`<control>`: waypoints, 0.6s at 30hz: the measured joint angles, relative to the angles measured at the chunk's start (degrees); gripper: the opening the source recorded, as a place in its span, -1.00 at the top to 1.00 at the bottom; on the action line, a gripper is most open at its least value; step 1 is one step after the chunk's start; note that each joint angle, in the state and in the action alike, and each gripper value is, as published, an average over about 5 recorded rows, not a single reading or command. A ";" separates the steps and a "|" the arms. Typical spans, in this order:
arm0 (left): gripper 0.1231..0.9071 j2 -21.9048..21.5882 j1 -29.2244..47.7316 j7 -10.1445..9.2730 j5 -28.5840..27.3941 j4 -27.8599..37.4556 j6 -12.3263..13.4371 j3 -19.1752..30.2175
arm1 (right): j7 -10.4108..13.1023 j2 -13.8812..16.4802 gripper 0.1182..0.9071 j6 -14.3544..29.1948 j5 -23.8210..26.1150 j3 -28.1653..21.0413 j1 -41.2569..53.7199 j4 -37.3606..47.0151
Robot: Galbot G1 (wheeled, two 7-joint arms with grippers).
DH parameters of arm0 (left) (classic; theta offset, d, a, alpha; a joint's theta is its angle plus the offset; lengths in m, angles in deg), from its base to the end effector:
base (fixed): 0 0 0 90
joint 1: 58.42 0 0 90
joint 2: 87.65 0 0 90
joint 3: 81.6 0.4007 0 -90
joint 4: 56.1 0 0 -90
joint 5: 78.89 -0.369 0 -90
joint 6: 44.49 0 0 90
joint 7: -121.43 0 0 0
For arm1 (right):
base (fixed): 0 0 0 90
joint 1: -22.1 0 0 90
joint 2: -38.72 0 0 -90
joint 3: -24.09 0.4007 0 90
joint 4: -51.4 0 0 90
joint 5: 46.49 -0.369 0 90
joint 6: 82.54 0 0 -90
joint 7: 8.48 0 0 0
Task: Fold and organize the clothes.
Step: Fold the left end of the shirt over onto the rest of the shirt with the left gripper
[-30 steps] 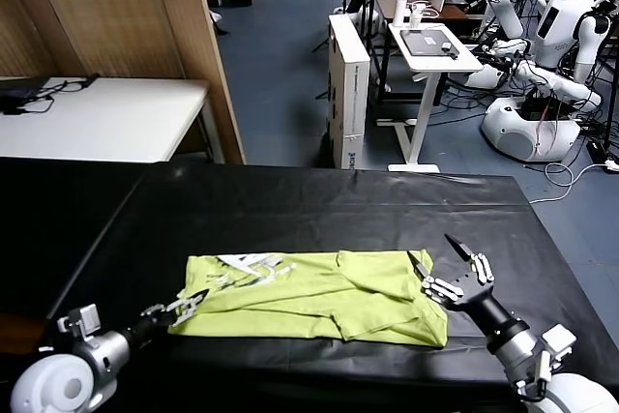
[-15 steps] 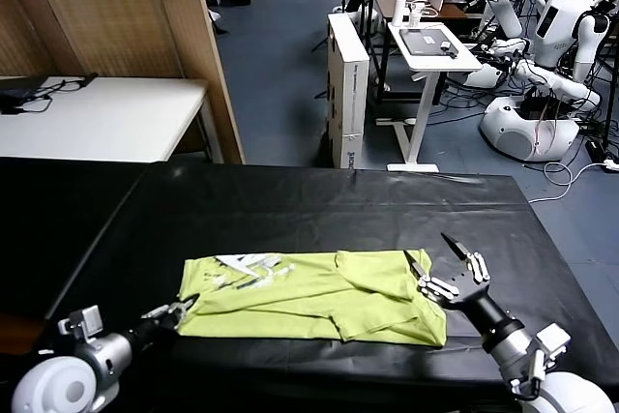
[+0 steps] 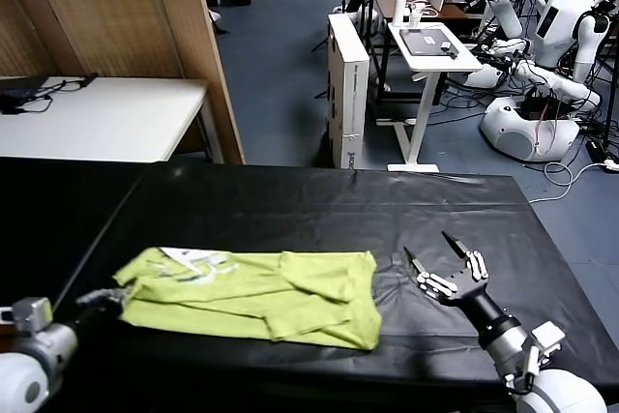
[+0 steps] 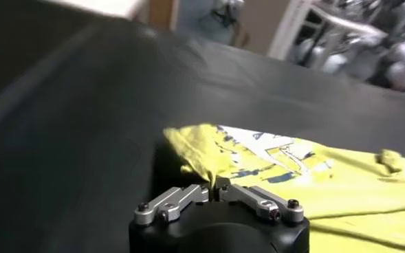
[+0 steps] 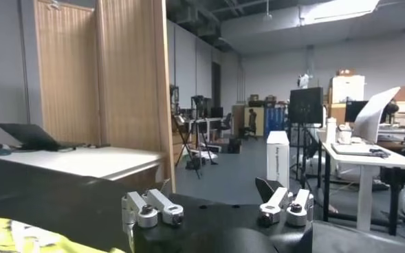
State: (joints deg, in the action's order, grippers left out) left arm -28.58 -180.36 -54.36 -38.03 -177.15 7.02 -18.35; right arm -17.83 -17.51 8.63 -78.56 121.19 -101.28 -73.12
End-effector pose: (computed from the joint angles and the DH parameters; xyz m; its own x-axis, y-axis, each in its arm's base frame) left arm 0.1828 0.2302 -0.2404 -0.8630 0.0328 0.5041 0.0008 0.9980 -0.0637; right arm 0.1758 -0.1377 -0.2815 -0.9227 -0.3853 -0.0115 -0.3854 0.9228 0.0009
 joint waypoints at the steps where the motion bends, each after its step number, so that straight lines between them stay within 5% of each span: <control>1: 0.86 0.17 0.08 -0.23 0.12 -0.59 -0.18 -0.08 | 0.01 -0.14 -1.00 0.00 0.02 0.05 -0.11 -0.01; 8: 0.86 4.08 1.48 -4.26 5.28 -6.24 -3.60 4.69 | 0.04 -1.34 -1.00 0.01 0.86 1.32 -1.46 0.31; 18: 0.86 12.45 5.08 -8.20 5.34 -7.50 -3.70 22.24 | -0.21 -4.52 -1.00 0.57 4.85 3.95 -4.29 1.38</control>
State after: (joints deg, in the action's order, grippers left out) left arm -16.13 -175.29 -62.56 -32.69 -184.65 3.32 3.89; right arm -18.03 -22.03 9.20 -73.71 125.14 -105.57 -71.74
